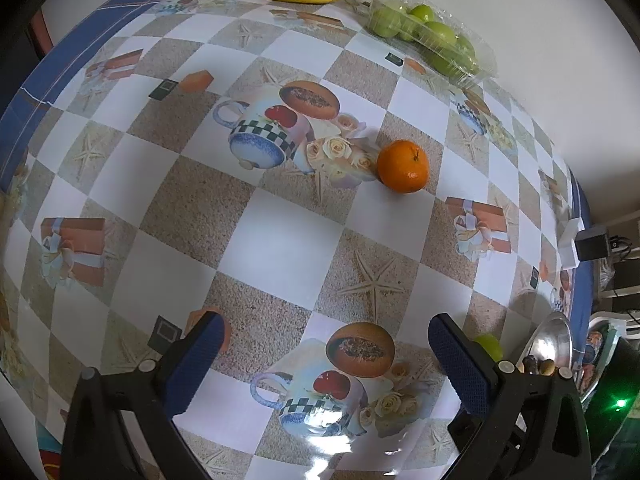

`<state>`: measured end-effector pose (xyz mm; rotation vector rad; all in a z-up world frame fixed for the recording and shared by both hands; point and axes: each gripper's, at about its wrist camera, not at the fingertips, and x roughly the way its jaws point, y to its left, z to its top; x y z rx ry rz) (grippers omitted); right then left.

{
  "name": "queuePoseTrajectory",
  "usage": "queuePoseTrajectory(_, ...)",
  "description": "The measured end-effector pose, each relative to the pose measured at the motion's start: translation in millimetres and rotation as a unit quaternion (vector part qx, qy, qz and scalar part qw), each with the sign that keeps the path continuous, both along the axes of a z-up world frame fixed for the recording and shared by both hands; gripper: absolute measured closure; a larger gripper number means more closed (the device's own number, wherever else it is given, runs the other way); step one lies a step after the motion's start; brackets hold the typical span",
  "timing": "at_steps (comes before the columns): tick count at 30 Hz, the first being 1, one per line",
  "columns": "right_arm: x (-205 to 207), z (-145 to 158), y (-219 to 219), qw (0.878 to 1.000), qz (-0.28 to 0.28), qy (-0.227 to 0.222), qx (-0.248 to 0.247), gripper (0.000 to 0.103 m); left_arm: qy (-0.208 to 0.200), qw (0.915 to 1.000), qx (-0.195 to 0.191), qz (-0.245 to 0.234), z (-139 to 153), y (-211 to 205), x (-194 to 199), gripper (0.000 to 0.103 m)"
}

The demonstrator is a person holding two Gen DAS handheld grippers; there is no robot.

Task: Organize fruits
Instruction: 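Close the right tool on the green mango-like fruit beside the bowl, then grasp the orange with the left tool while the right tool holds the green fruit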

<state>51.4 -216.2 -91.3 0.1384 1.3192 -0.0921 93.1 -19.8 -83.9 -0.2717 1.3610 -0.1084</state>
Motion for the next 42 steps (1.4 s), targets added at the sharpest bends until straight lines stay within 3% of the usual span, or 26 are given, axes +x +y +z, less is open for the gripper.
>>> queuePoseTrajectory(18,7,10,-8,0.999,-0.019,-0.024,0.015,0.058,0.012,0.9999,0.003,0.003,-8,-1,2,0.0)
queuePoseTrajectory(28,9,30,-5,0.998,-0.019,-0.056,0.01,0.058,-0.013,0.9999,0.004,0.009,0,4,8,0.001)
queuePoseTrajectory(42,28,54,-22,0.994,-0.037,-0.097,0.021,0.058,-0.052,0.9981,-0.007,-0.031,14,-29,40,0.022)
